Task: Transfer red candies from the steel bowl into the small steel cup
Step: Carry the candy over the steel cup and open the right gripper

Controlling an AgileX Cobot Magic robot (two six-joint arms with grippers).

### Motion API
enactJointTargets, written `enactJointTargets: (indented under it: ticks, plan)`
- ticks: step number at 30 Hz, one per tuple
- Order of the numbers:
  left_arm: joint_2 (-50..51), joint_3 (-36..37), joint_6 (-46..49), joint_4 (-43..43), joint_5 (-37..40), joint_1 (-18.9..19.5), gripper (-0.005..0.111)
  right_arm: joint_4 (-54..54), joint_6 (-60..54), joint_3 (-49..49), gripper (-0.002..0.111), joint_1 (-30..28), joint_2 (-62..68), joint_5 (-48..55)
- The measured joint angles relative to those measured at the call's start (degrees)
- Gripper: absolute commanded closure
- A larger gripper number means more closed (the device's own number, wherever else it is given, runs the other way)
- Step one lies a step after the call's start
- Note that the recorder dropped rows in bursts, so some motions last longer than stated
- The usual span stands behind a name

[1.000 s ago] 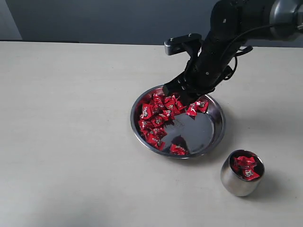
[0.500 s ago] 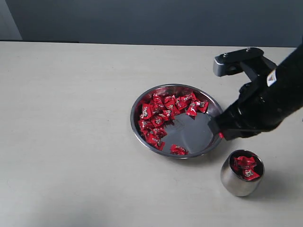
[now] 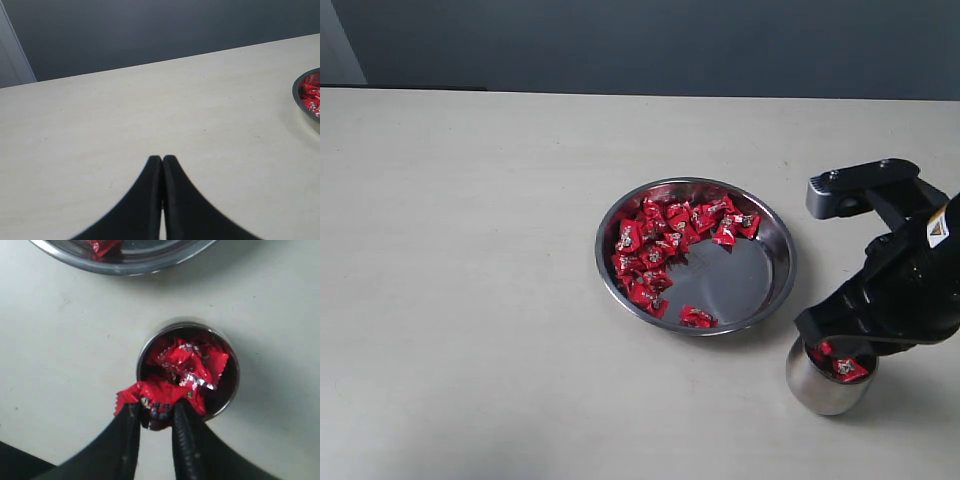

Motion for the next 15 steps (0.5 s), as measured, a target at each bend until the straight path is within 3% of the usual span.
enactJointTargets:
  ticks: [15]
  plan:
    - [0.00, 0.00, 0.00, 0.00, 0.00, 0.00, 0.106, -4.70, 4.94, 0.00, 0.102, 0.00, 2.64, -1.25]
